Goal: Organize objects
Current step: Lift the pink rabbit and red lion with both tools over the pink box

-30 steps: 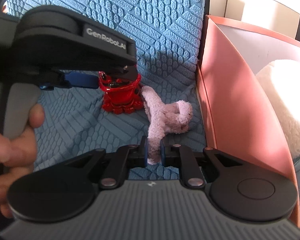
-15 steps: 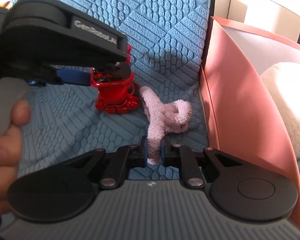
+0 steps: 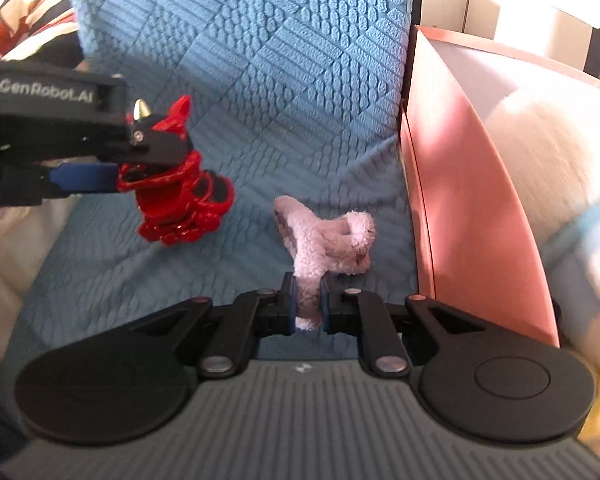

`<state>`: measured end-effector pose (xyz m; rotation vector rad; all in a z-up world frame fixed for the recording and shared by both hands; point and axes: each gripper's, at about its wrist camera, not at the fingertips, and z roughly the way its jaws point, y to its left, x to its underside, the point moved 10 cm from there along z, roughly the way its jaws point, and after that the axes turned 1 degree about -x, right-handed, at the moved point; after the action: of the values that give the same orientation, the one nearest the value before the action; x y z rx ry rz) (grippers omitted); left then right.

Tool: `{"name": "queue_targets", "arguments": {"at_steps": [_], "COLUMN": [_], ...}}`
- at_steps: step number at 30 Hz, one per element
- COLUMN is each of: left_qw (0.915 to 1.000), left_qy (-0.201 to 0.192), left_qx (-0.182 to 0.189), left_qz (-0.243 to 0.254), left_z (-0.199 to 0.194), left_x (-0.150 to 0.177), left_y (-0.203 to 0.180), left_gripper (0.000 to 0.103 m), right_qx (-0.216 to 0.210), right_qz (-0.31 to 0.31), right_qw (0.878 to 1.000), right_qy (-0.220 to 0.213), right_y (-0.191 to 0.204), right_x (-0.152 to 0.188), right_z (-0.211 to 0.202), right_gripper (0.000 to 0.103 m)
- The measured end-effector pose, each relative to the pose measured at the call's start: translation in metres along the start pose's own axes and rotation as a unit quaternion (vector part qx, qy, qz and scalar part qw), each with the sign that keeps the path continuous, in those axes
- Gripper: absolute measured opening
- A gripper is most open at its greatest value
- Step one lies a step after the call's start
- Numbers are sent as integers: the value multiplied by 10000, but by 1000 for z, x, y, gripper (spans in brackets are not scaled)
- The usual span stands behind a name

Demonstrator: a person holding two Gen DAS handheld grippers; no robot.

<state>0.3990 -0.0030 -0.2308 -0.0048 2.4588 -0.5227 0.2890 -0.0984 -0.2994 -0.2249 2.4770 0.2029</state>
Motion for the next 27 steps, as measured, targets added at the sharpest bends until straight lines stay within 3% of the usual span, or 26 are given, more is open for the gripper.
{"name": "queue_targets", "arguments": {"at_steps": [9,15,22,27], "left_qw": [9998,9992,9986,9985], "left_qy": [95,200,232,235], "left_qx": [-162,-311,-435,-422], "left_qz": [-104,-124,-167,-241], "left_z": [-38,-34,-31,-31], "left_x": [59,78,85,83], "left_y": [10,19,22,25], "left_gripper": [61,61,61,61], "right_qx": [-284,-496,-408,-181], "right_qz": [-26,-167,-241,-412], "right_qw": [9995,9985,9989,9988], "right_qy": [118,186,-35,-193], "right_y": [18,32,32,31], "right_x": [40,60,63,54], "right_z": [-37,-47,-56,-51], "right_gripper": [15,18,51,52]}}
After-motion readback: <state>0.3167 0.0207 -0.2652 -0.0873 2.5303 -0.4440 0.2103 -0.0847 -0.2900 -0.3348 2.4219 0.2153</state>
